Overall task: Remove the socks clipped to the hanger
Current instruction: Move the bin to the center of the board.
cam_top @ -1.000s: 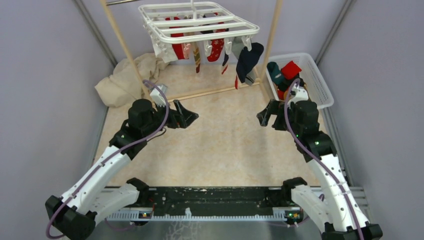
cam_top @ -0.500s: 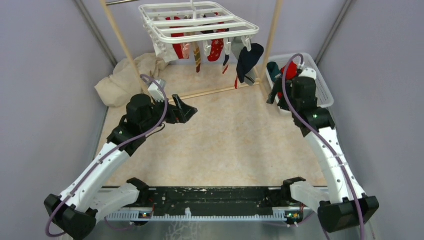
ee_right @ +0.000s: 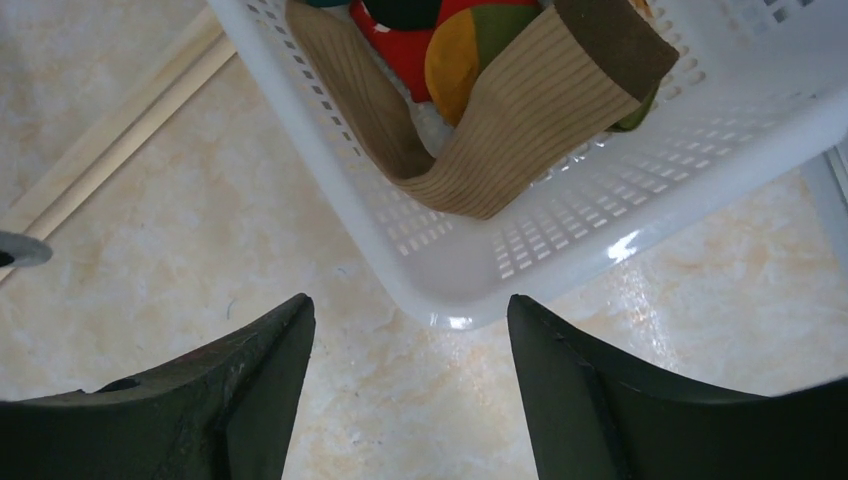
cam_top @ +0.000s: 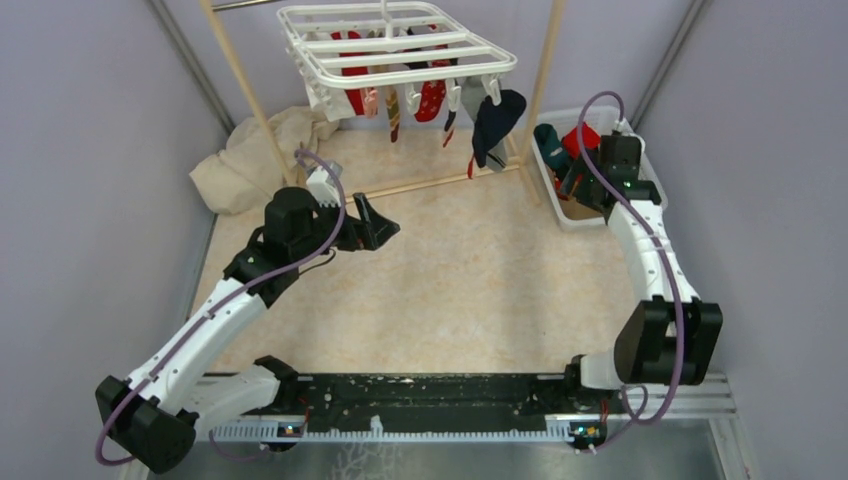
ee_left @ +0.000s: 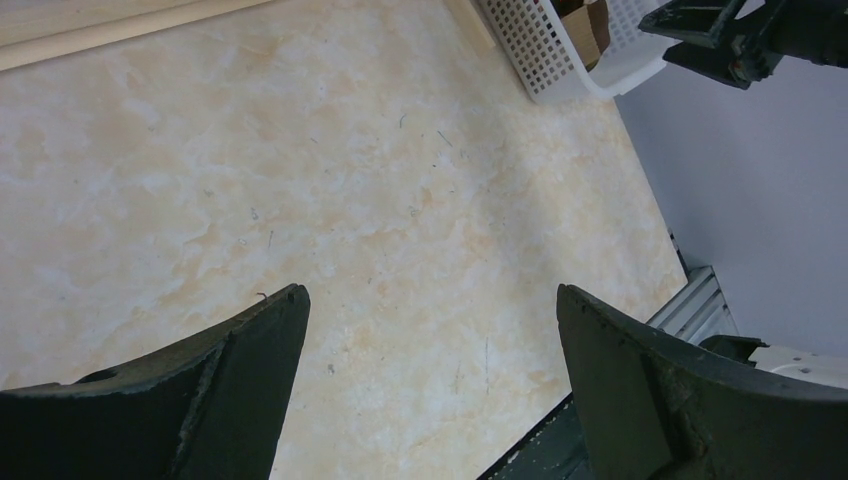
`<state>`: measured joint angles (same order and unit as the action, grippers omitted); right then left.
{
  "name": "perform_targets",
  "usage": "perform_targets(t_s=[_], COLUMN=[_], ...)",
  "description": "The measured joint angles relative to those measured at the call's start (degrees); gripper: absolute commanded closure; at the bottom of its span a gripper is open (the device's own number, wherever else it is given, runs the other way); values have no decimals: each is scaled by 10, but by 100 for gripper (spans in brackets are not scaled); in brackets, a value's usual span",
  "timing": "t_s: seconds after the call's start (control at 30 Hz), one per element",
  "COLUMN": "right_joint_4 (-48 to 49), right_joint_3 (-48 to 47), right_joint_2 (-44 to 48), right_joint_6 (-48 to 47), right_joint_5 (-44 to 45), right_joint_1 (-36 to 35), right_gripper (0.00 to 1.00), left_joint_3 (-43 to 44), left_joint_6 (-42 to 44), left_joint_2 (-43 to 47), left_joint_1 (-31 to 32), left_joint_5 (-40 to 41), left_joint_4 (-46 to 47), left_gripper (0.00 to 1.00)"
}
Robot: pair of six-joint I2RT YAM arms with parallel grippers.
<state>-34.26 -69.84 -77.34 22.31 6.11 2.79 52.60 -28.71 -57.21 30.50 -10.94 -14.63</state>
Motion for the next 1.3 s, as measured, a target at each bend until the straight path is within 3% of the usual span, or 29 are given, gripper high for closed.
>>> perform_targets(t_s=[0.63,1.07,1.2,1.3], right_joint_4=[147,154,153,144], right_joint_3=[20,4,2,-13], right_joint_2=[-130,-226,-229,-236], right_joint_6=[-5,-22,-22,-23], right_joint_5=[-39,-19,8,33], right_joint_1=[-5,-62,-64,-63], right_gripper=[28,26,34,55], left_joint_3=[-14,-18,-18,-19], left_joint_6=[-2,-2,-2,-2], left_joint_2=[0,-2,-6,-8], left_joint_1=[0,0,0,0], left_joint_5=[-10,-12,-13,-14], left_joint_4=[0,0,0,0], left_gripper=[1,1,1,1])
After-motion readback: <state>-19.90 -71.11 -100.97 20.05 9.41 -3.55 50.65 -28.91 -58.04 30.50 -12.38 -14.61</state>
